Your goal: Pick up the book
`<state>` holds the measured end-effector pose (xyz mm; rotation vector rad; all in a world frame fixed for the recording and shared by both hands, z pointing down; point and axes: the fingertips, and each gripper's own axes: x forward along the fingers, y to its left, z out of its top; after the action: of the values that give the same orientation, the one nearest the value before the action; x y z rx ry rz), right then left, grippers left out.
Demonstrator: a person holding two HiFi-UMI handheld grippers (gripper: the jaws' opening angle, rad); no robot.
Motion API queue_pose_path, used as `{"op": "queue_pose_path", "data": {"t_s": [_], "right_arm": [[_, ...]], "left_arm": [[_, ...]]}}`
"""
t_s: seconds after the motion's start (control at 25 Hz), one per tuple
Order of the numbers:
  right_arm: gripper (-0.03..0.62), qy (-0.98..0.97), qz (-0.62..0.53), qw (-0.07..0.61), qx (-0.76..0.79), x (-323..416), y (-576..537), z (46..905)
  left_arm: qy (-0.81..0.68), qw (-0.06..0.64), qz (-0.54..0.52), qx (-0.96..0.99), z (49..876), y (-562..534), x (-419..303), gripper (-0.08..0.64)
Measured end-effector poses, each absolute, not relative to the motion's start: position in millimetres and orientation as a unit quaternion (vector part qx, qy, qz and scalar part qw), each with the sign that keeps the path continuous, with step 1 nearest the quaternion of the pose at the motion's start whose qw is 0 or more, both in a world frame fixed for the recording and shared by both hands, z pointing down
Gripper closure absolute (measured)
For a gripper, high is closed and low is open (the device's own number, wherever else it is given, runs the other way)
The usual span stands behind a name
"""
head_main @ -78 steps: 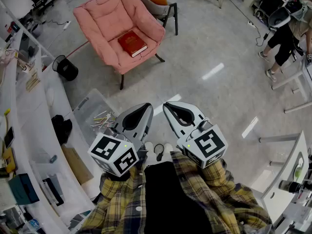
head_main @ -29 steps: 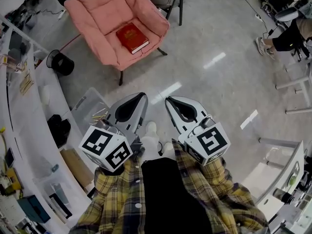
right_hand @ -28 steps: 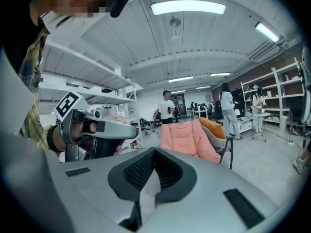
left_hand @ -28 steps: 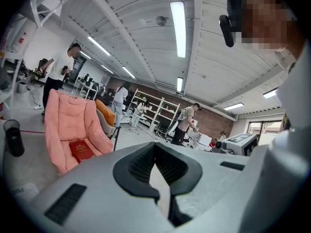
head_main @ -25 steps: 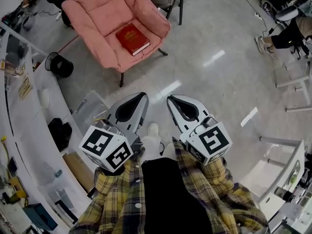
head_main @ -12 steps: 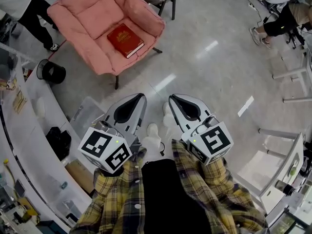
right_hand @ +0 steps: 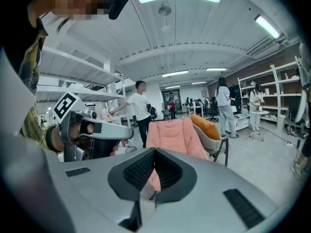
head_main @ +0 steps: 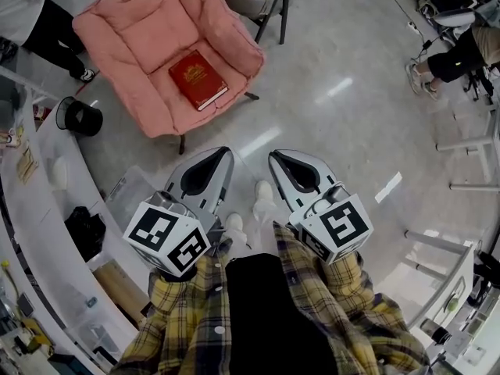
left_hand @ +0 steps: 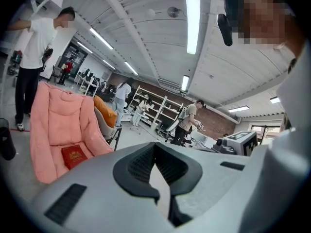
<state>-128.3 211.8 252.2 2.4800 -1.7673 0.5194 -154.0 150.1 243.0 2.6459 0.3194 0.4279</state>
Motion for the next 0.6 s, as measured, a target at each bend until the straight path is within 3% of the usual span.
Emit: {"op": "queue_pose_path", "data": {"t_s": [0.6], "right_arm": [[0.575, -0.647, 0.147, 0.04, 0.747, -44, 207, 236]], "left_arm": [[0.022, 0.216, 0.119, 0.969, 225, 140, -73, 0.557]]}}
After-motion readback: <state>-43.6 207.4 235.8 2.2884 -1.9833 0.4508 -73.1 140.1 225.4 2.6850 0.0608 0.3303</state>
